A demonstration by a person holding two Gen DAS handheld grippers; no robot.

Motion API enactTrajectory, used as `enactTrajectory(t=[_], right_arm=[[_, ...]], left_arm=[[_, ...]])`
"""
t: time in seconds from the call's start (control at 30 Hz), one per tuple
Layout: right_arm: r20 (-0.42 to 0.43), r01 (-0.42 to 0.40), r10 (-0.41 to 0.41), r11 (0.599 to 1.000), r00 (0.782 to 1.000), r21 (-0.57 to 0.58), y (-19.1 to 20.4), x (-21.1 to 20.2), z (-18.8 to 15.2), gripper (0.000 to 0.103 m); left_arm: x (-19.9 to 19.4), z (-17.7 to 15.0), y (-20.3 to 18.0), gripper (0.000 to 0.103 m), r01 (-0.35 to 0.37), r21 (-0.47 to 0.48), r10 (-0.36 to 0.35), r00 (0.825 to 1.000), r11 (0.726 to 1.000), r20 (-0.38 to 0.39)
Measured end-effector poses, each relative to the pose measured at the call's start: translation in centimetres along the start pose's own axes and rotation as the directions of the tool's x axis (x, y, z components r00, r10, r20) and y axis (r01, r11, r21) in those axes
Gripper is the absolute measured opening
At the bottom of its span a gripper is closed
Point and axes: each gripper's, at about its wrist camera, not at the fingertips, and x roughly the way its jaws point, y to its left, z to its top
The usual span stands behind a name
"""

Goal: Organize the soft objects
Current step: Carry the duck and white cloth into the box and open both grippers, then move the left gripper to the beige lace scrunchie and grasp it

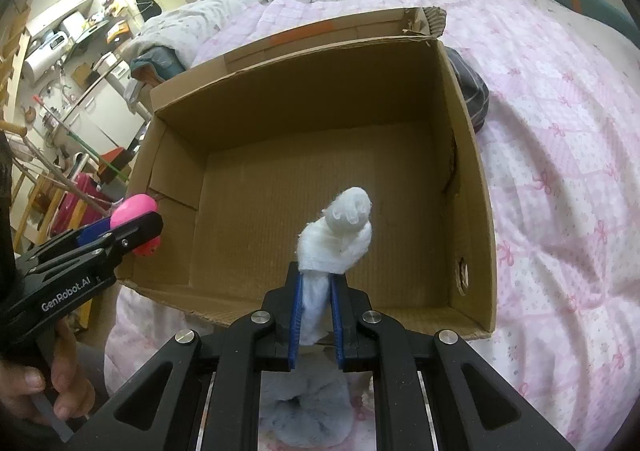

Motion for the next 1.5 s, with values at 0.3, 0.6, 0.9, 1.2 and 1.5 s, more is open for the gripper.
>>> enactTrajectory(t=[0.3,0.6,0.9,1.2,1.5], right_arm=[[0.002,-0.015,0.014,0.999,1.0,0.035,-0.6,-0.2,0.0,0.016],[0.049,-0.035,0.031,0.997,0.998,0.075,-1.3,-1.1,0.1,0.073],[0.094,-0.045,0.038,0.996,0.995,0.071,-1.4,-2.4,0.4,0.085],[0.166,-0.157,0.149,0.987,0.975,0.042,-0.7,-4.4,0.0,0.103],[0.162,-0.099,0.095,0.995,0.982,0.017,-0.2,-6.0,-1.2,0.103]], left_arm=[[0.0,-0.1,-0.3,0.049,-0.015,0.029,0.016,1.0,0.999,-0.003],[-0.7,0.0,-0.6,0.069,-0.024,0.04,0.023,1.0,0.999,0.018],[-1.7,-0.1,-0.2,0.069,-0.079,0.029,0.077,0.995,0.996,0.058],[-4.3,-0.1,0.3,0.069,-0.135,0.007,0.133,0.98,0.991,0.146],[-6.3,-1.8,1.2,0.069,-0.147,-0.035,0.15,0.98,0.989,0.129]])
